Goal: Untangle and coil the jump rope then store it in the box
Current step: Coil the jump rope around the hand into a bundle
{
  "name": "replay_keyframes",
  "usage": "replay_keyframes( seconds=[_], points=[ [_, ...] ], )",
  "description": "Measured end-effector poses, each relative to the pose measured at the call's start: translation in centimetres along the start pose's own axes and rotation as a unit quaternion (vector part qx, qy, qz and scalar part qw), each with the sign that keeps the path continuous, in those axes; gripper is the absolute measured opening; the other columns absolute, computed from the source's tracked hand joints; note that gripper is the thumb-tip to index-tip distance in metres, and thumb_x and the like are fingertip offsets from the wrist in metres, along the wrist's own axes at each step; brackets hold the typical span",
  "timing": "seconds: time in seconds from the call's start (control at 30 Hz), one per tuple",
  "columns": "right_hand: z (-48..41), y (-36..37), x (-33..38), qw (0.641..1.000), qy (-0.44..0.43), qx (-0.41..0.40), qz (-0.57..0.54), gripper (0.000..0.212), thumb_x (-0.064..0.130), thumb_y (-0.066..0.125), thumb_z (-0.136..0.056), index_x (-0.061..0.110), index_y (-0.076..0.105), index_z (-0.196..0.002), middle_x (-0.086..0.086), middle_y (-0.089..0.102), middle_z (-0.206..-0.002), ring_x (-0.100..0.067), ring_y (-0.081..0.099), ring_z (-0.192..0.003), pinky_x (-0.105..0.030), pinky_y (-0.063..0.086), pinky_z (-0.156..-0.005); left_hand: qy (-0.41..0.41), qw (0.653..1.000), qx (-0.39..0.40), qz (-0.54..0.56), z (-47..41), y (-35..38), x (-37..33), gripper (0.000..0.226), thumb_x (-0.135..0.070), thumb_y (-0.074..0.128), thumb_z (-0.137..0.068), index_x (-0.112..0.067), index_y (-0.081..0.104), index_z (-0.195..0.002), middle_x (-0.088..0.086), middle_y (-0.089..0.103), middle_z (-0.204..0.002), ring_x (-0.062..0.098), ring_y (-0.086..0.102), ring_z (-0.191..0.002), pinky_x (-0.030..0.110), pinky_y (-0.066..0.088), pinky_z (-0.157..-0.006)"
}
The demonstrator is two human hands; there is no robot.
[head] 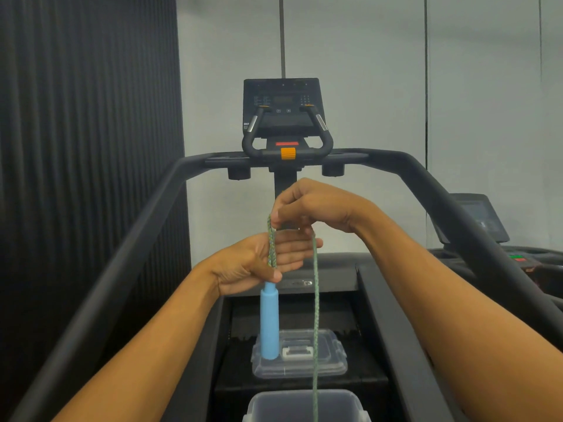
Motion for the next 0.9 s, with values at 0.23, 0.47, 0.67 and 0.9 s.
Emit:
replay_keyframes(
  seconds=[0.23,0.47,0.67,0.9],
  points=[
    [-0.4,-0.7,-1.5,0.997,0.014,-0.071,-0.018,0.015,0.008,0.065,-0.093,0.003,0.072,-0.081,0.016,0.062,-0.055,-0.009,0.050,-0.057,-0.015,0.039,-0.048,0.028,0.999,0.003,0.019,0.1,0.4,-0.3,0.081,0.031,0.044,-0.074,0.000,0.037,-0.149,0.021,0.046,-0.153,0.033,0.044,-0.143,0.039,0.036,-0.118],
    [-0.8,-0.4,-1.9,0.997,-0.011,-0.067,-0.027,0.015,0.014,0.069,-0.092,0.005,0.074,-0.081,0.006,0.063,-0.061,-0.007,0.052,-0.057,-0.017,0.042,-0.057,0.029,0.999,0.035,0.007,-0.1,1.1,-0.8,0.081,0.032,0.042,-0.076,0.001,0.035,-0.150,0.021,0.045,-0.154,0.033,0.043,-0.144,0.037,0.036,-0.118],
    [-1.0,0.1,-3.3,0.991,-0.017,-0.047,-0.124,0.011,0.012,0.070,-0.092,0.005,0.072,-0.083,0.002,0.066,-0.071,-0.006,0.062,-0.062,-0.016,0.048,-0.060,0.014,0.996,0.086,0.015,-0.2,1.5,-1.4,0.094,0.036,0.036,-0.077,-0.017,0.032,-0.154,0.022,0.041,-0.156,0.037,0.041,-0.144,0.034,0.043,-0.112],
    [-1.4,0.2,-3.9,0.986,-0.023,-0.028,-0.163,0.011,0.012,0.070,-0.090,0.009,0.073,-0.080,-0.005,0.067,-0.080,-0.018,0.063,-0.074,-0.028,0.052,-0.073,0.012,0.998,0.065,0.018,-0.4,1.1,-1.0,0.085,0.030,0.039,-0.083,-0.014,0.030,-0.156,0.020,0.040,-0.157,0.036,0.039,-0.145,0.053,0.038,-0.115]
  ],
)
Point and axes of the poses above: each hand's wrist, its own z-axis away from the middle knuckle, its own y-axis out of the palm, x = y × z, the point moved 1 cm from there along -z, towards the middle knuckle
